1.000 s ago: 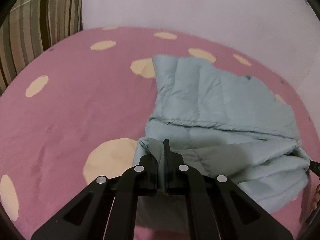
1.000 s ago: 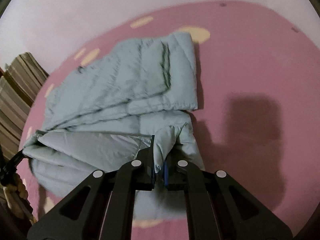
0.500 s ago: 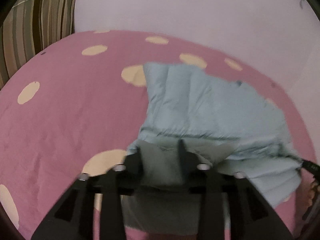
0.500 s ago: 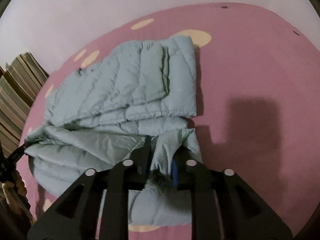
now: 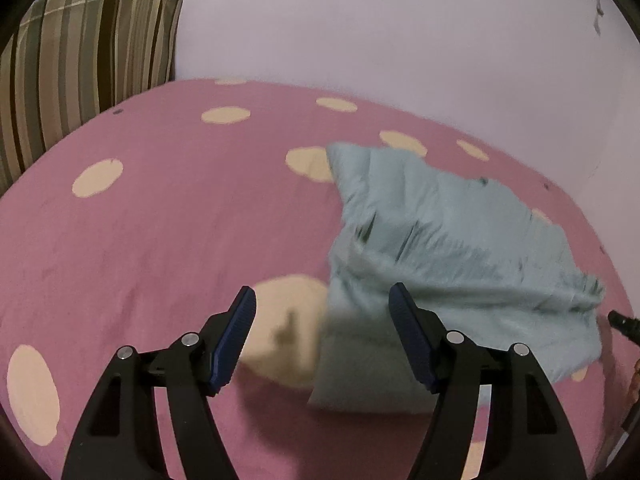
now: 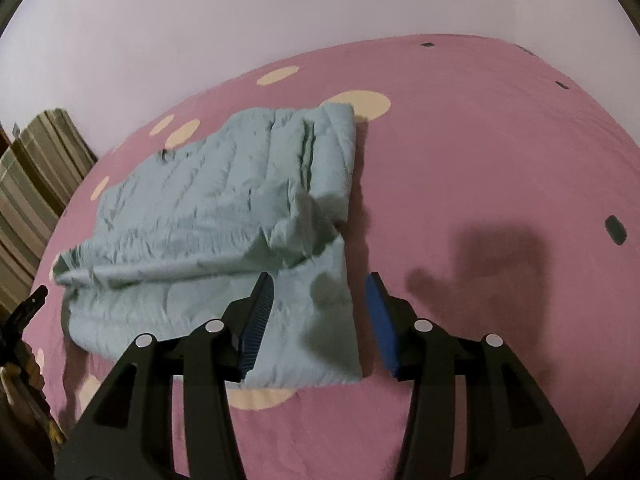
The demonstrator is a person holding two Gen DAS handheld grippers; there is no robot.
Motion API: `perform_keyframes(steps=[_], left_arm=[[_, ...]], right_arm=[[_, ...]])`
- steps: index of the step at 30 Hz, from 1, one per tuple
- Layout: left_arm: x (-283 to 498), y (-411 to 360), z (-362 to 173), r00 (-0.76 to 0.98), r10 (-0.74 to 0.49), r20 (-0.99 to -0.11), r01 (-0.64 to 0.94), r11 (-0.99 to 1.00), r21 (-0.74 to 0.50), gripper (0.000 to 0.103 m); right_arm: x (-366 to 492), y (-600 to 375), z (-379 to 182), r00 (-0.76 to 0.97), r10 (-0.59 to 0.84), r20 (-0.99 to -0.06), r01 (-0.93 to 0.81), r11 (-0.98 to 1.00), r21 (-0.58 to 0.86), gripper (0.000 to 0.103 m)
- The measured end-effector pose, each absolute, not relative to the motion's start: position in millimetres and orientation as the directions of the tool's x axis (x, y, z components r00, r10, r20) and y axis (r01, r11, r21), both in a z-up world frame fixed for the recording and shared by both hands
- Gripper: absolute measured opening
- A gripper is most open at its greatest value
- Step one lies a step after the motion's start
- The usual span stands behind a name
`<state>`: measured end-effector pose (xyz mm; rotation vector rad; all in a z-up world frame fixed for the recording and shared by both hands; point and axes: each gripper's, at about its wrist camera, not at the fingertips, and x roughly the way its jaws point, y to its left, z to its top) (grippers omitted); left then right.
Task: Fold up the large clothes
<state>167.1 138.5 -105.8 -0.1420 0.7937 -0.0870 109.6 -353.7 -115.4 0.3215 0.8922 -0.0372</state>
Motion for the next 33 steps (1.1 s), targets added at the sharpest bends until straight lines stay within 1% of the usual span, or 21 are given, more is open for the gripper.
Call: perform_keyframes(steps=[3,6,13,19,20,21,22,23,24,25,26,27,28,30,31,33], left_arm=[[172,134,-112,0.690,-0.129,-0.712,0.052,0.990,-0.129,0.068],[184,129,-117,0.680,-0.147,-0.718,0.083,0.989,-0.124,0.068],[221,119,-131,0.633,-0.177,-0.754,0.125,0.984,-0.126,0.068],[244,115,-139,0.592,-0.223,-0.774,0.167,0.974,-0.152,0.068],[247,114,-141,0.584,-0.231,-0.778,0.178,0.972,-0.155,0.067],[250,112,-143,0.574,-0.241,-0.783,0.193,0.969,-0.156,0.058],[252,110,-145,0.567,-0.246,-0.786,0.205,0.966,-0.155,0.053],[253,108,-146,0.561,-0.252,-0.789,0.217,0.964,-0.153,0.043],[254,106,-147,0.555,-0.261,-0.790,0.233,0.960,-0.153,0.034],[253,103,-147,0.557,-0.261,-0.789,0.244,0.959,-0.145,0.031],[253,100,-147,0.561,-0.254,-0.788,0.254,0.959,-0.128,0.025],[252,98,-146,0.567,-0.247,-0.786,0.262,0.958,-0.112,0.019],[251,96,-145,0.573,-0.242,-0.783,0.264,0.959,-0.103,0.016],[247,96,-141,0.590,-0.229,-0.774,0.253,0.963,-0.092,0.009],[244,96,-137,0.601,-0.225,-0.767,0.246,0.965,-0.090,0.007],[237,95,-129,0.624,-0.214,-0.752,0.241,0.968,-0.076,0.004]], right_arm=[[116,-348,-121,0.619,0.113,-0.777,0.144,0.956,0.254,0.049],[129,-339,-122,0.622,0.127,-0.773,0.104,0.965,0.243,0.056],[167,-327,-130,0.617,0.107,-0.780,0.048,0.984,0.174,0.058],[190,-332,-143,0.588,0.123,-0.800,0.037,0.983,0.179,0.058],[192,-333,-145,0.584,0.128,-0.802,0.036,0.982,0.183,0.058],[194,-333,-147,0.580,0.133,-0.804,0.034,0.982,0.187,0.058],[195,-334,-149,0.574,0.139,-0.807,0.030,0.981,0.190,0.058],[196,-333,-150,0.571,0.142,-0.809,0.027,0.981,0.191,0.056],[197,-333,-152,0.566,0.144,-0.811,0.023,0.982,0.190,0.050],[197,-332,-153,0.563,0.146,-0.814,0.017,0.982,0.187,0.039],[197,-331,-153,0.559,0.148,-0.816,0.010,0.983,0.185,0.033],[197,-329,-153,0.557,0.148,-0.817,0.005,0.983,0.182,0.025],[195,-329,-153,0.559,0.148,-0.816,0.003,0.984,0.180,0.017],[192,-327,-151,0.567,0.149,-0.810,-0.001,0.984,0.181,0.010],[188,-327,-148,0.576,0.147,-0.804,0.000,0.984,0.180,0.007],[181,-325,-142,0.593,0.138,-0.793,0.002,0.985,0.173,0.005]])
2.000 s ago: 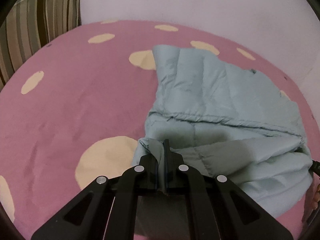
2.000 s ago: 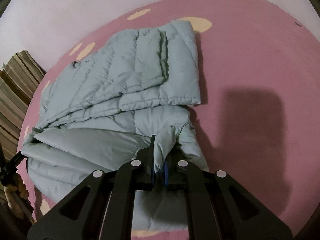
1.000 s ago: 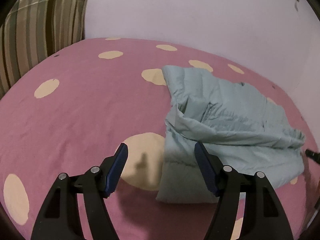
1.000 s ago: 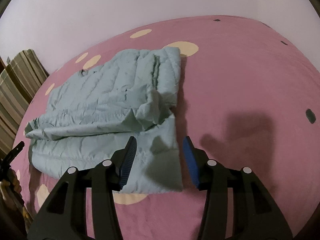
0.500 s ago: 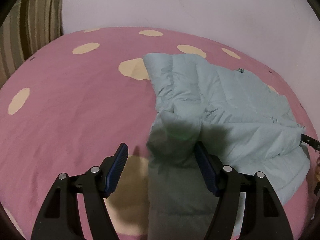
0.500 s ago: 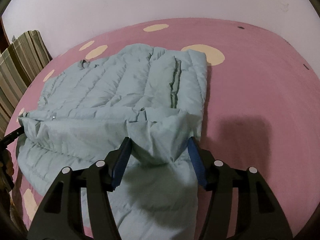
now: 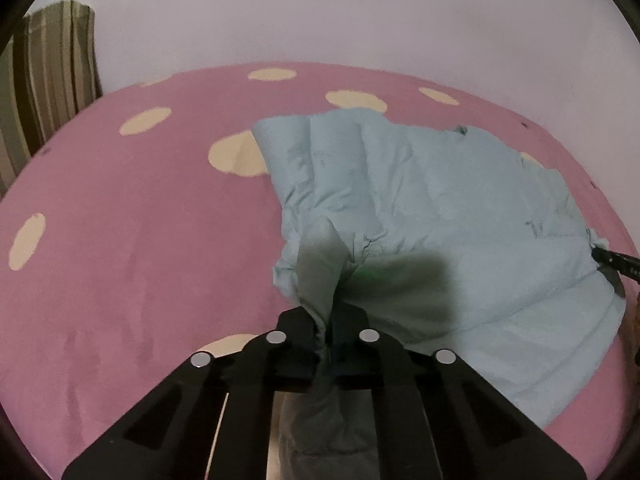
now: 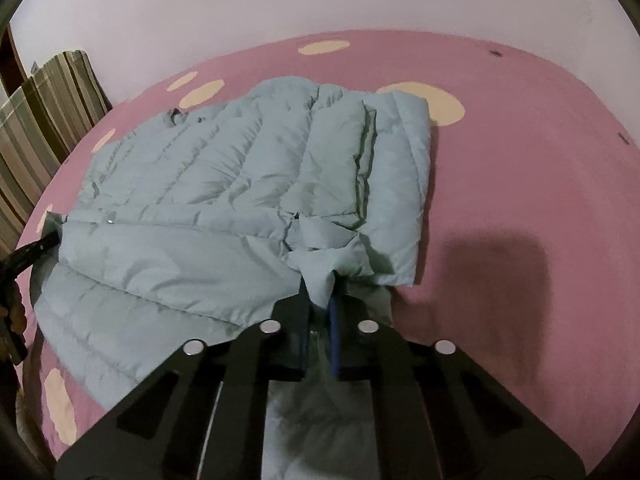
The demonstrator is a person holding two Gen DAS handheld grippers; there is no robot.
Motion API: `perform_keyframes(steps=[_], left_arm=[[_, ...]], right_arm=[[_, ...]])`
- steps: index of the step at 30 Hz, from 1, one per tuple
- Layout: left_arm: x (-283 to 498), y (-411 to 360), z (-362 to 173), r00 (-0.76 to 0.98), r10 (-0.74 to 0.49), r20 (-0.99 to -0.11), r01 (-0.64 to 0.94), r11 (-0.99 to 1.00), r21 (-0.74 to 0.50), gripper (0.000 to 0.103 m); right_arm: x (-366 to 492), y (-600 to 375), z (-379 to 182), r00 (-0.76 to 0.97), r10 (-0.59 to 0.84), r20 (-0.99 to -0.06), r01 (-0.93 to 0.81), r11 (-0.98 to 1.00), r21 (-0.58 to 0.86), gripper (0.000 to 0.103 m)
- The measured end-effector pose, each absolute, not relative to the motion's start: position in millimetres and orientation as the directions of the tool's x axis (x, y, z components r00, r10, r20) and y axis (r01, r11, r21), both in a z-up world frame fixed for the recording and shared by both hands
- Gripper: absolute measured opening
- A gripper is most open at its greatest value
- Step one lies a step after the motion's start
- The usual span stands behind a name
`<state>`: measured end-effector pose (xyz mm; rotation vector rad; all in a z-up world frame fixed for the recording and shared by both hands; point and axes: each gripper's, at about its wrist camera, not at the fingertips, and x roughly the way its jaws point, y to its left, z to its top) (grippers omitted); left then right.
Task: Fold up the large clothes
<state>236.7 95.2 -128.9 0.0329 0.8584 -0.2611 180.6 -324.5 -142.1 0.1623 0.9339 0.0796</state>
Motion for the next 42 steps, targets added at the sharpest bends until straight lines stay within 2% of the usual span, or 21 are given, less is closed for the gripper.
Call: perform_keyframes(steps=[11,22,28,33,42], left_arm=[[213,87,-63,0.756,-0.166,-0.633,0.207,0.978,-0.009,0.003],[314,63,-26,0.805,-0.055,-0.591,0.127,0.989,0.081,0.003],[376,49,-50,0.776,0.024,-0.630,0.079,0.988,0.134,0.003],[416,42,-93,0.721,0.085,-0.688,0.050,0.983,0.175,0.003],[443,35,-156,0.653,0.179,-0.736,0.014,0.969,0.248,0.003]], right_arm=[[150,-327,-81,0.728,0.116,-0.675,-0.002,0.986,0.167,0.004],[247,-328,-37,0.787,0.069,-0.614,0.025,0.989,0.143,0.003],[312,-333,-55,0.753,0.063,-0.655,0.051,0.987,0.153,0.004],[356,-332,-100,0.687,0.038,-0.726,0.077,0.989,0.124,0.004],[386,-328,-168,0.595,-0.004,-0.804,0.105,0.992,0.073,0.005]])
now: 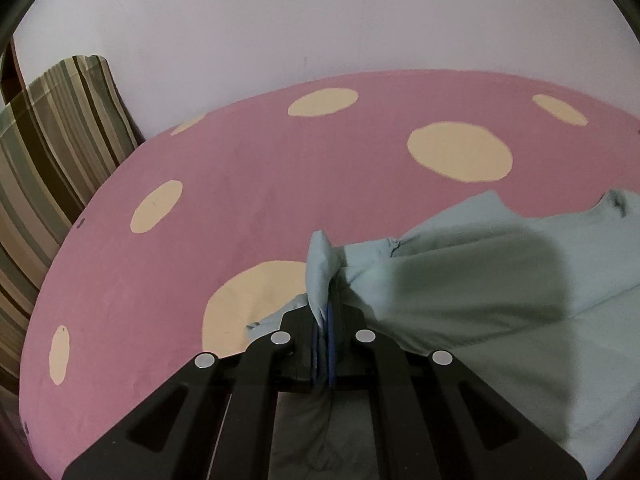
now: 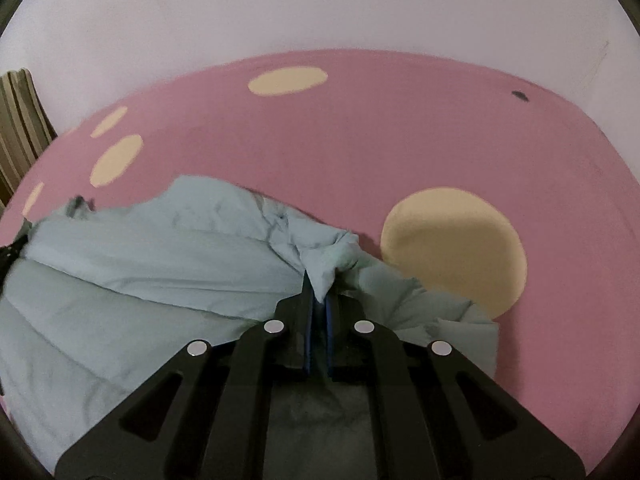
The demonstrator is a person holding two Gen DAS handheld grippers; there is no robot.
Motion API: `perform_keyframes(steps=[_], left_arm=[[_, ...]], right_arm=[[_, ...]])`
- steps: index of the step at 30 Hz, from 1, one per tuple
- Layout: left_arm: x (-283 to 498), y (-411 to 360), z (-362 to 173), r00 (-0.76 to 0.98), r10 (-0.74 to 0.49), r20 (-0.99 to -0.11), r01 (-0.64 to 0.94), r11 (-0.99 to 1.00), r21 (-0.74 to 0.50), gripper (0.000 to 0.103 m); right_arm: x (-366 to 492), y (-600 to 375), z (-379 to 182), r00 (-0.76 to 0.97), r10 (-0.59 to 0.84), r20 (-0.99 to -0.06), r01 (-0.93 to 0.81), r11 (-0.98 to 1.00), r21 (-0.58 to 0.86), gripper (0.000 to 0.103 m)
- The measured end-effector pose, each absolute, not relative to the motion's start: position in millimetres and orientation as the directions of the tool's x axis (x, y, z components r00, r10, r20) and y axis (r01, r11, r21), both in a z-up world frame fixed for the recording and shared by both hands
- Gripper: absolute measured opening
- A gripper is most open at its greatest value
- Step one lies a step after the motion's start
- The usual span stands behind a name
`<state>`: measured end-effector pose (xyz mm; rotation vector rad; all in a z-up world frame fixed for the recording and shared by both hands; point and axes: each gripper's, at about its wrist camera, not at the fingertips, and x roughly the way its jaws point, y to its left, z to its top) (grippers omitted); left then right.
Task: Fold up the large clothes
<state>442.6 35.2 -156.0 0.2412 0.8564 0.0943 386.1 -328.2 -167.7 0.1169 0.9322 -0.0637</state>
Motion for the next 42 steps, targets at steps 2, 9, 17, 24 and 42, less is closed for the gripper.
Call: perform_keyframes(steps=[2,9,17,24,42], left_arm=[[445,34,-164,0.651,0.187,-0.736,0.010,0.967,0.255,0.003],[449,30,-171,0.631,0.213,-0.746,0.020,0.957,0.290,0.004],[403,31,-97,0.701,0.096,-0.706,0.004,0.990,0.138,0.014],[395,-34,-118,0.673,-0.028,-0.739,0.131,0.988,0.082,0.032],[383,-42,-128,0.642,-0.059,-0.764,0.122,0.992,0.026,0.036]], right_arm=[[389,-328,-177,0.585,-0.005,-0.811,0.112,0.991,0.074,0.005],[393,-326,-176,0.584,-0.013,-0.812,0.119,0.990,0.070,0.008],[370,-293,-113,0.681,0.008,-0.732,0.070,0.995,0.077,0.022],[390,-220,-125,0.644,0.117,-0.756,-0.083,0.993,0.083,0.024],[379,-224,-144,0.631,0.099,-0.770,-0.036,0.994,0.099,0.039]])
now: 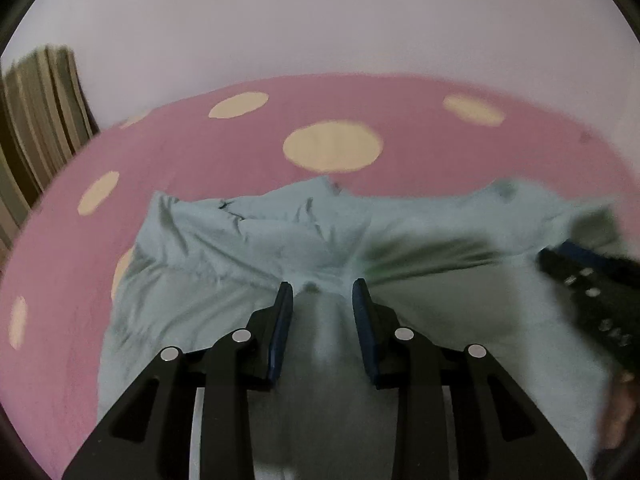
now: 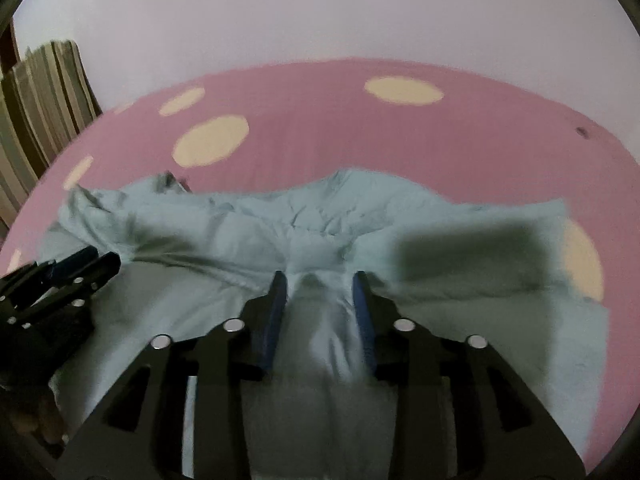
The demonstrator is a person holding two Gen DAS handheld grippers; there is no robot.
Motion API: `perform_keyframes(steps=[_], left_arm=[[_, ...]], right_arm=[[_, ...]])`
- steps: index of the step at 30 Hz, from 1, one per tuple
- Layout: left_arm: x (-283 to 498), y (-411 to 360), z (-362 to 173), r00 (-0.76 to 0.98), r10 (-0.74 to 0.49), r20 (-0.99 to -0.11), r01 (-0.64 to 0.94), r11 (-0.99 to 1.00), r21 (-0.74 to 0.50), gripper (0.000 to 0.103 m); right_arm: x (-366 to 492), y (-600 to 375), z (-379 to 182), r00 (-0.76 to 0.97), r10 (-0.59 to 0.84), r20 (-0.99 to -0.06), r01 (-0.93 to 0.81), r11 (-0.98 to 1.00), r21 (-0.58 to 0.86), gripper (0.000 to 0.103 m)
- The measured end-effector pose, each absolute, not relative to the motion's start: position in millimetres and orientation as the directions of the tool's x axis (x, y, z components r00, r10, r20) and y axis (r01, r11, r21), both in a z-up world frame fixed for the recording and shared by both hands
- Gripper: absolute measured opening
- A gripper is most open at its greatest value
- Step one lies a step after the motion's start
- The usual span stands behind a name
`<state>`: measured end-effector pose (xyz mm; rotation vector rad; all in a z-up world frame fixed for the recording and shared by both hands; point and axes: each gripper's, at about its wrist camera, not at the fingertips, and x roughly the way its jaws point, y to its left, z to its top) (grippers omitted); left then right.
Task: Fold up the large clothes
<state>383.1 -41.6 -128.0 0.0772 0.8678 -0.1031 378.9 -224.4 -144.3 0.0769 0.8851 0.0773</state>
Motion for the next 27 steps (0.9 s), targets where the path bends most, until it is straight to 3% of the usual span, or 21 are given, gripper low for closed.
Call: perform_keyframes(steps=[2,7,11,15,20,27], left_arm=[[367,-43,-120,0.663,-0.091,-0.743,0.136,0.991,0.000,0.046],[358,-61,-147,0.626,-0.071,-0.776,0.162,0.986,0.041,0.046],[364,-69,-169,0.616,-0.025,-0.787,0.168,0.981,0.100,0.048],[354,-67,-151,0.636,-0.020,-0.771,0.163,0.981,0.109,0.047],[321,-36,-124,0.689,-0.023,-0.725,0.083,0.995,0.048,0.048],[327,-24,-163,0.621,0.019,-0.784,0.091,0.991,0.096,0.048]], right_arm=[[362,-233,-134,0.661,0.050,-0.749,0.001,0.998,0.067,0.042],[348,-259,-150,0.624,-0.055,-0.779,0.103,0.995,0.012,0.042],[354,-271,-182,0.578,-0.007,-0.816,0.105,0.992,0.066,0.043],[347,-262,-165,0.594,-0.051,-0.803,0.109,0.994,0.018,0.043],[312,-245,-141,0.664,0.012,-0.747,0.050,0.997,0.061,0.043],[312,-229,-179,0.591,0.059,-0.805,0.005,0.997,0.077,0.044]])
